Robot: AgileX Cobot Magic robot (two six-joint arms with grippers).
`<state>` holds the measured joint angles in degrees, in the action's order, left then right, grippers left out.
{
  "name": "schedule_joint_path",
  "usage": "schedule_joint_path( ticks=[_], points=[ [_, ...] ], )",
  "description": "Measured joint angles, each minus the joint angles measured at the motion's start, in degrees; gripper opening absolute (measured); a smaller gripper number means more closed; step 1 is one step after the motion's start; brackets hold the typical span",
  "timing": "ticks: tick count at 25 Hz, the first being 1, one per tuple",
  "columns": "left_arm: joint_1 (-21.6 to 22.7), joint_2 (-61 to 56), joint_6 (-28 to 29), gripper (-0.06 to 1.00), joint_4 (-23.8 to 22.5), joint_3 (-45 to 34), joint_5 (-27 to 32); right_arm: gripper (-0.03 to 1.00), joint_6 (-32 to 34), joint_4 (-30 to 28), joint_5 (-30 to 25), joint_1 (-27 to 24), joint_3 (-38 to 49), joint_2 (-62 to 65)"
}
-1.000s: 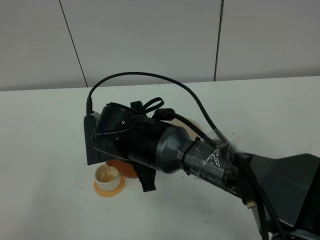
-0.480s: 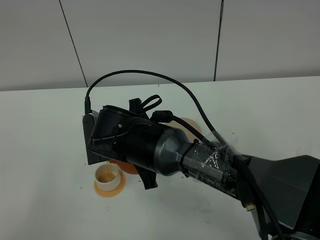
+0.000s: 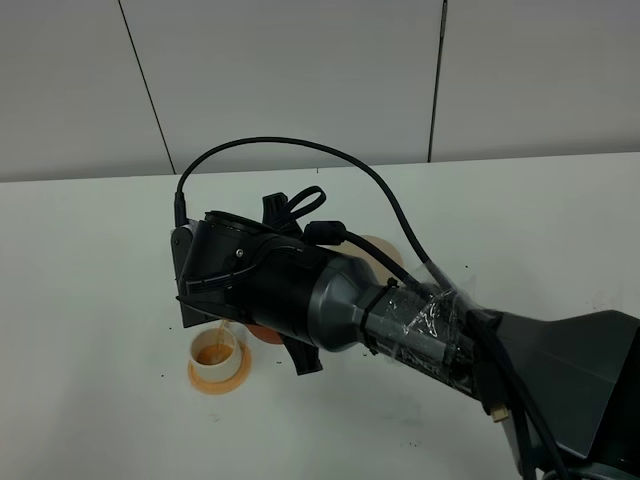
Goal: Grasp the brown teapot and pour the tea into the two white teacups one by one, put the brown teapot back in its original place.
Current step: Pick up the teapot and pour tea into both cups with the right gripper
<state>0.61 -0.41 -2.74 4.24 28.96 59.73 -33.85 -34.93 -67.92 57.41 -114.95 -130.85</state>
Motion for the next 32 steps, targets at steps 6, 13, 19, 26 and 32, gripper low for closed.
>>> schedule_joint_path(
  ticks=[6,13,19,26,32],
  points=[
    [0.0,0.0,0.0,0.24,0.0,0.0,0.0,0.09,0.0,-0.07,-0.63,0.0,0.0,0.0],
    [0.0,0.0,0.0,0.24,0.0,0.0,0.0,0.09,-0.05,-1.57,-1.0,0.69,0.0,0.0],
    [0.0,0.0,-0.09,0.24,0.0,0.0,0.0,0.09,-0.08,-2.22,-0.94,1.21,0.0,0.0],
    [0.0,0.0,-0.04,0.24,0.0,0.0,0.0,0.09,-0.08,-2.51,-1.45,1.33,0.0,0.0],
    [0.0,0.0,-0.04,0.24,0.0,0.0,0.0,0.09,-0.03,-3.97,-1.4,2.25,0.0,0.0]
  ],
)
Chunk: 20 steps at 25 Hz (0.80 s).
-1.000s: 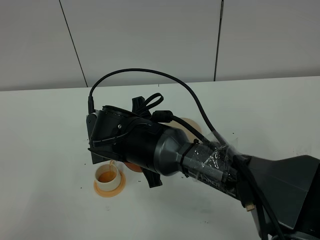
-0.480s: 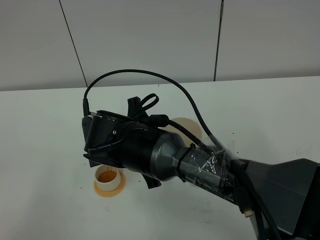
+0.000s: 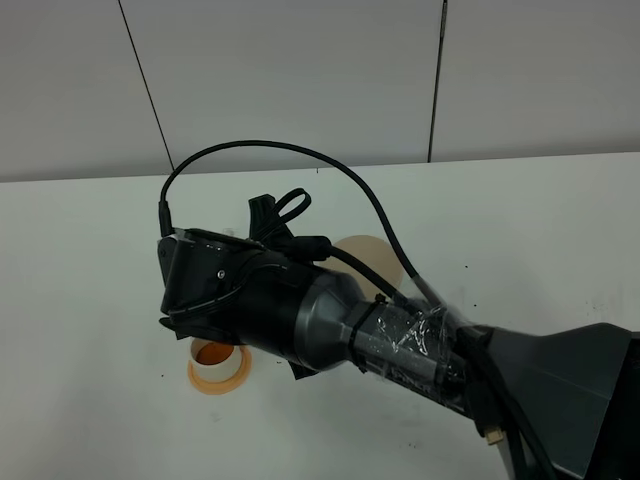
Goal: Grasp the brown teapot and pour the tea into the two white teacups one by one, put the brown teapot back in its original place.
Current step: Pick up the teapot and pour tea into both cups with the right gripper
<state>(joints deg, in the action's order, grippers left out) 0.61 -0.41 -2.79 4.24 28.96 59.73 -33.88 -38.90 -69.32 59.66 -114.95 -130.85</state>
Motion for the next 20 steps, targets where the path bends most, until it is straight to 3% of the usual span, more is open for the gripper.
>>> schedule_joint_path(
  ticks=[20],
  points=[
    [0.0,0.0,0.0,0.24,0.0,0.0,0.0,0.09,-0.06,-0.31,0.0,0.11,0.0,0.0]
  ],
)
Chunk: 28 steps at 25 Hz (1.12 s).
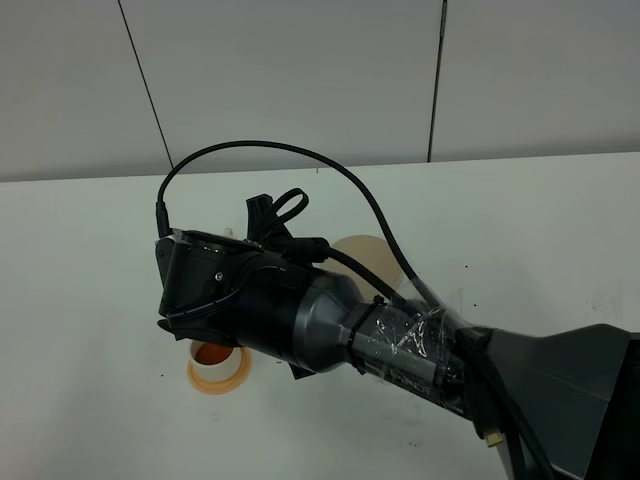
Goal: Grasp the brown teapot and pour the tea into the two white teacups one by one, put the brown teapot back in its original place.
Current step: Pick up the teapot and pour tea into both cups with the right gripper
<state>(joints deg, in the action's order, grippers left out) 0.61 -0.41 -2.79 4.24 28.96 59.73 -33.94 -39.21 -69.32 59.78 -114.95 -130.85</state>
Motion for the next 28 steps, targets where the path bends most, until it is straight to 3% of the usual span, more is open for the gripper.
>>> schedule_joint_path(
  ticks=[28],
  points=[
    [0.0,0.0,0.0,0.24,0.0,0.0,0.0,0.09,0.05,-0.11,0.13,0.0,0.0,0.0]
  ],
)
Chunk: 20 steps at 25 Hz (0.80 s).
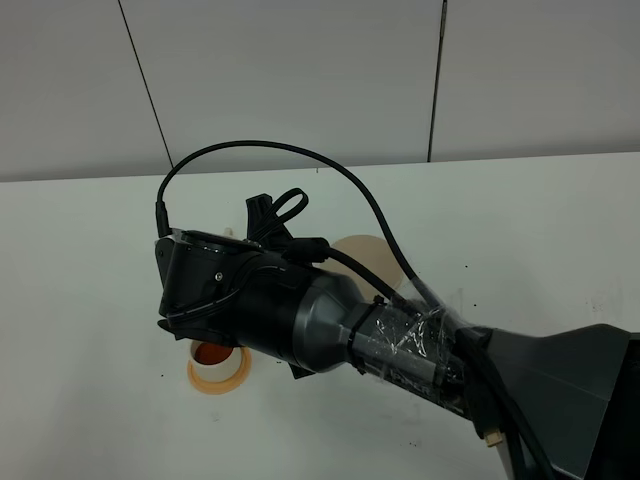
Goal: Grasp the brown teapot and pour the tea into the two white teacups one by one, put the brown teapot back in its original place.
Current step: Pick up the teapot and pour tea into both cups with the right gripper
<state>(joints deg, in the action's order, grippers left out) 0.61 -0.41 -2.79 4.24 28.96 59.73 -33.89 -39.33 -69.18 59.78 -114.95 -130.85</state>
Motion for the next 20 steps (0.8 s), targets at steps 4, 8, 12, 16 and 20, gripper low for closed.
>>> schedule_joint_path(
  ticks=[4,8,12,16,20],
  points=[
    [0.0,0.0,0.0,0.24,0.0,0.0,0.0,0.09,0.0,0.0,0.0,0.0,0.0,0.0],
    [0.0,0.0,0.03,0.24,0.0,0.0,0.0,0.09,0.0,0.0,0.04,0.0,0.0,0.0],
    [0.0,0.0,0.03,0.24,0.0,0.0,0.0,0.09,0.0,0.0,0.04,0.0,0.0,0.0],
    [0.0,0.0,0.03,0.24,0.0,0.0,0.0,0.09,0.05,0.0,0.04,0.0,0.0,0.0],
    [0.0,0.0,0.03,0.24,0.0,0.0,0.0,0.09,-0.07,0.0,0.04,0.0,0.0,0.0]
  ],
)
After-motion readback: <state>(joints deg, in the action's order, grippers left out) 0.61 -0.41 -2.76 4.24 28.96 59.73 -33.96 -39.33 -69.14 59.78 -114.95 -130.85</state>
